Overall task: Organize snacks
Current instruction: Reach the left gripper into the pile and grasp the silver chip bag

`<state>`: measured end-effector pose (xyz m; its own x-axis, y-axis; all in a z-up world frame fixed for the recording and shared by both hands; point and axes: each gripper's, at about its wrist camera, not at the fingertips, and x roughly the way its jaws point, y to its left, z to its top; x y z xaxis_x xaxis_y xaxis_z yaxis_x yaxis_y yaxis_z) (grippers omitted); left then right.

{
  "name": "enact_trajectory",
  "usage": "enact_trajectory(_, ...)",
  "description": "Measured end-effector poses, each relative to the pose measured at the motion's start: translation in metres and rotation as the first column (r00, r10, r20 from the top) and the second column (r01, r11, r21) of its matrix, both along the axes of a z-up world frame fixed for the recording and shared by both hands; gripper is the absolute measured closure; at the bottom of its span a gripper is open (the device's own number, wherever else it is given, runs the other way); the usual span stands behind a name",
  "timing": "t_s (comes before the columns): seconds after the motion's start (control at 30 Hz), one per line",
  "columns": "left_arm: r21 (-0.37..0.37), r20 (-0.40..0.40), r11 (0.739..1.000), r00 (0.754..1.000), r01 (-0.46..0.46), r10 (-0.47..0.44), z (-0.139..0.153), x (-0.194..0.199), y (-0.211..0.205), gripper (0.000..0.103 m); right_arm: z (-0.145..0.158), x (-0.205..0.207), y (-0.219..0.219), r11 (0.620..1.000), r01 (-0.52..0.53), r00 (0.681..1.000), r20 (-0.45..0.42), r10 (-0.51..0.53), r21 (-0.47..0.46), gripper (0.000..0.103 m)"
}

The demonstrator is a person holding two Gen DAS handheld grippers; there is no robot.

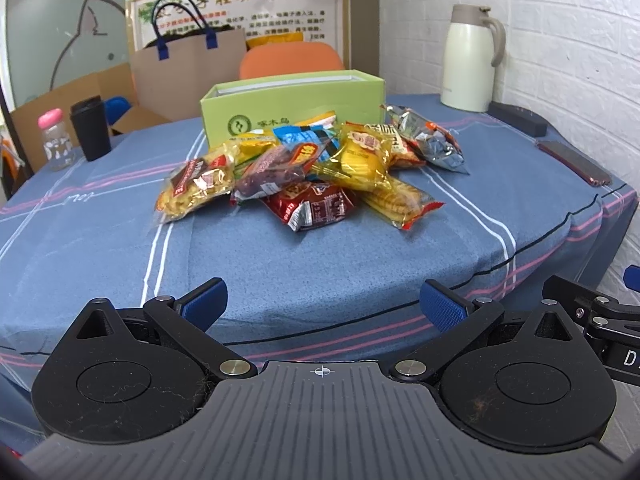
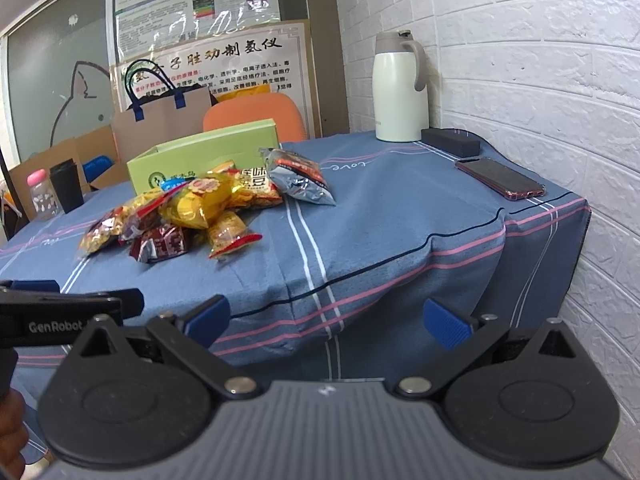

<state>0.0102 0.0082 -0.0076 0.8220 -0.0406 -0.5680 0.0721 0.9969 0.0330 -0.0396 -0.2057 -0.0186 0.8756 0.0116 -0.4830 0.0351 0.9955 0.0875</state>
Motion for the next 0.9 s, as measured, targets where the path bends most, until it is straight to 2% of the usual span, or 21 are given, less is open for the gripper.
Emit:
enact_trajectory(0.23, 0.008, -0.002, 1.0, 1.0, -0.001, 0.001, 0.0, 0.002, 0.002, 0.011, 0.001, 0.001, 0.0, 1.0, 0.001, 1.0, -0.002, -0.001, 0.0, 0.0)
enact_trajectory(0.37, 0.014, -0.022, 1.0, 1.0, -0.023, 0.023, 0.006, 0.02, 0.011, 0.011, 0.009, 0.007, 0.006, 0.999, -0.01, 0.999, 0.041, 0.011, -0.042, 0.0)
enact_trajectory(0.47, -0.038, -0.039, 0.999, 0.999, -0.032, 0.031, 0.01, 0.036, 0.024, 0.011, 0.004, 0.033, 0.014, 0.993, -0.067, 0.997, 0.039, 0.071, -0.102, 0.0)
enact_trajectory(0.7, -0.176, -0.08, 0.983, 0.996, -0.051, 0.037, 0.027, 0.068, 0.054, 0.011, -0.018, 0.13, 0.018, 0.973, -0.177, 0.982, -0.089, 0.166, -0.145, 0.0)
enact_trajectory(0.8, -0.227, -0.083, 0.973, 0.996, -0.043, 0.025, 0.039, 0.083, 0.059, 0.012, -0.024, 0.154, 0.018, 0.966, -0.217, 0.971, -0.133, 0.199, -0.138, 0.0)
enact_trajectory(0.9, -0.269, -0.066, 0.963, 0.997, 0.018, -0.037, 0.052, 0.106, 0.055, 0.011, -0.027, 0.162, 0.013, 0.967, -0.237, 0.967, -0.124, 0.225, -0.095, 0.0)
